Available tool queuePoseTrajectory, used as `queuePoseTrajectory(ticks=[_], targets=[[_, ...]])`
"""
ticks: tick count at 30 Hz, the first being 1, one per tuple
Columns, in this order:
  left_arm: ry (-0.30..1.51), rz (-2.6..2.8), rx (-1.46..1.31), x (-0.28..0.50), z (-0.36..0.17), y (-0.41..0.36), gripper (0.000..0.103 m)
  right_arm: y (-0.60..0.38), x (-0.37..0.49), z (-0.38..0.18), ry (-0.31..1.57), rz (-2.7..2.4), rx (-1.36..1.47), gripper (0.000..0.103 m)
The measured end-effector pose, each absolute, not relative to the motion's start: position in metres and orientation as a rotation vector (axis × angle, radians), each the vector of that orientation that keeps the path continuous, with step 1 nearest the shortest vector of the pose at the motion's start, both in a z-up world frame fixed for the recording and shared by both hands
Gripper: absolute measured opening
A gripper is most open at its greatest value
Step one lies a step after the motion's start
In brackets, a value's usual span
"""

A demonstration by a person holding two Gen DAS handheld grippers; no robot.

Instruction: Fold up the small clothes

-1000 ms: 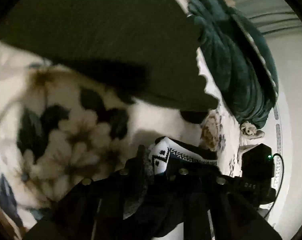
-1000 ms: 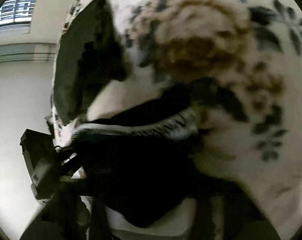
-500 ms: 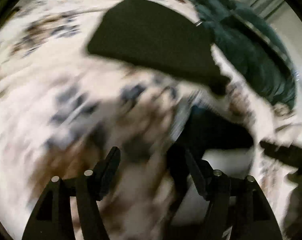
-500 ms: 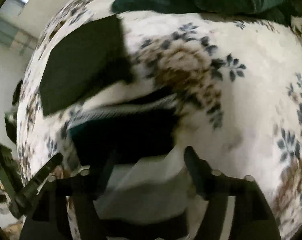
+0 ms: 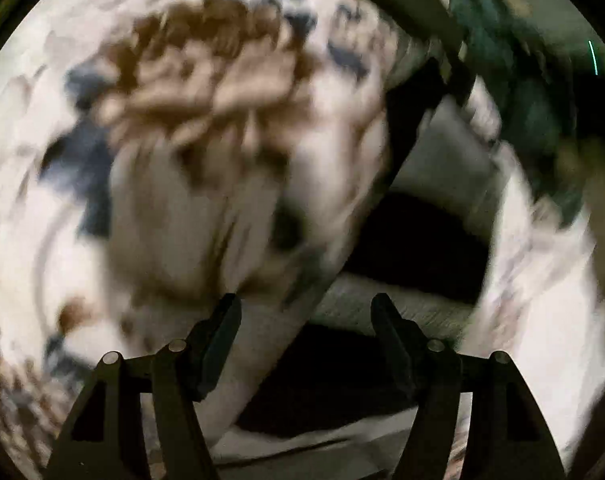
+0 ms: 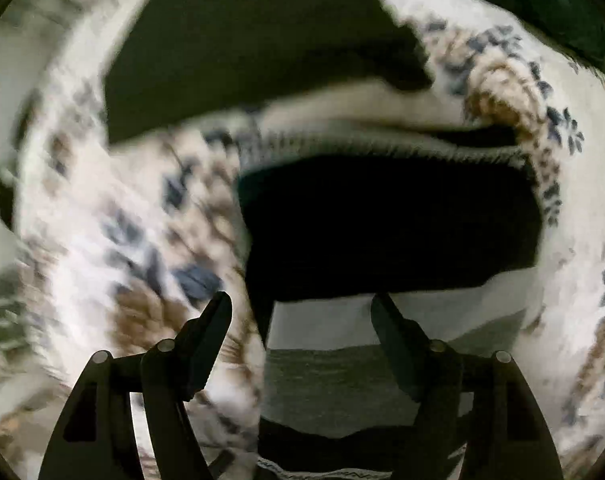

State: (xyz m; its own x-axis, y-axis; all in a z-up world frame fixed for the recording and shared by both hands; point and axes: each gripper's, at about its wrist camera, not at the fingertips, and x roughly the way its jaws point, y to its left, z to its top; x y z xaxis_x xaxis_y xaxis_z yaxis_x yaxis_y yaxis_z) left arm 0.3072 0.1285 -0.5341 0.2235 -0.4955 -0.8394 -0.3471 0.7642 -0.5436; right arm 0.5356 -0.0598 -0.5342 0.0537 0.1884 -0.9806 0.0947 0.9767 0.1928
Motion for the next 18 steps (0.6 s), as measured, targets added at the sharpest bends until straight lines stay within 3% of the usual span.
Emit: queuePoseTrajectory(ticks=[5,9,13,15,16,18], targets=[[1.273,-0.221,-0.880,0.416,-0.536,0.132,0.066,-0.151,0.550,-0.527,1.452,0.067,0.311,0.074],[1.327,-0.295,-0.865,0.507,-0.561,0.106,0.067,-0.224,0.565,-0.562,1.479,0.054,0.448,0.074],[1.403,-0.363,-0.801,0.549,-0.578,0.075,0.066,-0.253,0.570,-0.604,1.523,0.164,0.639,0.074],[1.368,-0.369,-0.765,0.547,-0.573,0.068,0.058,-0.256,0.571,-0.623,1.542,0.222,0.699,0.074],[1.334,-0.378,-0.752,0.548,-0.570,0.067,0.022,-0.256,0.571,-0.633,1.553,0.234,0.722,0.074],[1.317,-0.403,-0.729,0.551,-0.569,0.064,0.018,-0.255,0.569,-0.641,1.522,0.264,0.757,0.047]])
